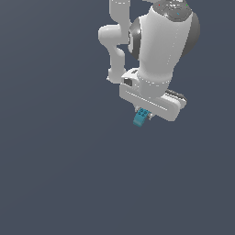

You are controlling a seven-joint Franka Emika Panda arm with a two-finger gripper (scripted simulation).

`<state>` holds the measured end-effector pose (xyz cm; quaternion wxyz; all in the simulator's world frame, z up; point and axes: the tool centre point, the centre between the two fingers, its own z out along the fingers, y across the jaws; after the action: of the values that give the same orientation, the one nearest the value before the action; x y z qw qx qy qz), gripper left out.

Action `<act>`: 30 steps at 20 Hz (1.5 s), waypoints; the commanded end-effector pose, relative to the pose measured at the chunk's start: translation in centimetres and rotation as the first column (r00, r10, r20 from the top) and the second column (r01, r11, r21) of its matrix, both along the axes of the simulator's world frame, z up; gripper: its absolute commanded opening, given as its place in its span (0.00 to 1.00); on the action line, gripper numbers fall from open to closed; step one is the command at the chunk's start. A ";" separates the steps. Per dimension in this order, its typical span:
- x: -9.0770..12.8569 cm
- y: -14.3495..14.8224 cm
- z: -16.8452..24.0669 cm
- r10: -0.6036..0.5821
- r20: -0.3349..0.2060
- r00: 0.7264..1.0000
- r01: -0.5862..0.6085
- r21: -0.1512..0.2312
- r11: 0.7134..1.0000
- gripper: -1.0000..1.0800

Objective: Pick up the object and move it to a goal position.

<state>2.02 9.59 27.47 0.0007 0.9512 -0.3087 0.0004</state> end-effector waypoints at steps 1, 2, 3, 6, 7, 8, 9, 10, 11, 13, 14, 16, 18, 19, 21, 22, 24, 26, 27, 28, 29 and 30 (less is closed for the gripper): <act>0.8 0.4 1.8 0.000 0.000 1.000 0.000 0.000 1.000 0.00; 1.2 0.5 2.5 0.000 0.000 1.000 0.000 0.000 1.000 0.00; 1.5 0.6 3.1 0.000 0.000 1.000 0.000 0.000 1.000 0.00; 2.4 1.0 4.9 0.000 0.000 1.000 0.000 0.000 1.000 0.00; 2.7 1.2 5.5 0.000 0.000 1.000 0.000 0.000 1.000 0.00; 2.9 1.3 6.0 0.000 0.000 1.000 0.000 0.000 1.000 0.00; 3.2 1.4 6.5 0.000 0.000 1.000 0.000 0.000 1.000 0.00; 3.5 1.5 7.1 0.000 0.000 1.000 0.000 0.000 1.000 0.00; 3.7 1.6 7.6 0.000 0.000 1.000 0.000 0.000 1.000 0.00; 4.2 1.8 8.5 0.000 0.000 1.000 0.000 0.000 1.000 0.00; 4.5 1.9 9.0 0.000 0.000 1.000 0.000 0.000 1.000 0.00; 4.9 2.1 9.8 0.001 0.000 1.000 -0.001 0.001 1.000 0.00; 5.3 2.3 10.6 0.001 0.000 1.000 -0.001 0.001 1.000 0.00; 5.5 2.4 11.0 0.001 0.000 1.000 -0.001 0.001 1.000 0.00; 5.9 2.5 11.7 0.001 0.000 1.000 -0.001 0.001 1.000 0.00; 6.1 2.6 12.1 0.001 0.000 1.000 -0.001 0.001 1.000 0.00; 6.5 2.7 12.7 0.001 0.000 1.000 -0.001 0.001 1.000 0.00; 6.8 2.9 13.3 0.001 0.000 1.000 -0.001 0.001 1.000 0.00; 6.9 2.9 13.6 0.001 0.000 1.000 -0.001 0.001 1.000 0.00; 7.1 3.0 13.8 0.001 0.000 1.000 -0.001 0.001 1.000 0.00; 7.2 3.0 14.1 0.001 0.000 1.000 -0.001 0.001 1.000 0.00; 7.3 3.1 14.3 0.001 0.000 1.000 -0.001 0.001 1.000 0.00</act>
<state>9.16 12.59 41.32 0.0004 0.9513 -0.3083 -0.0003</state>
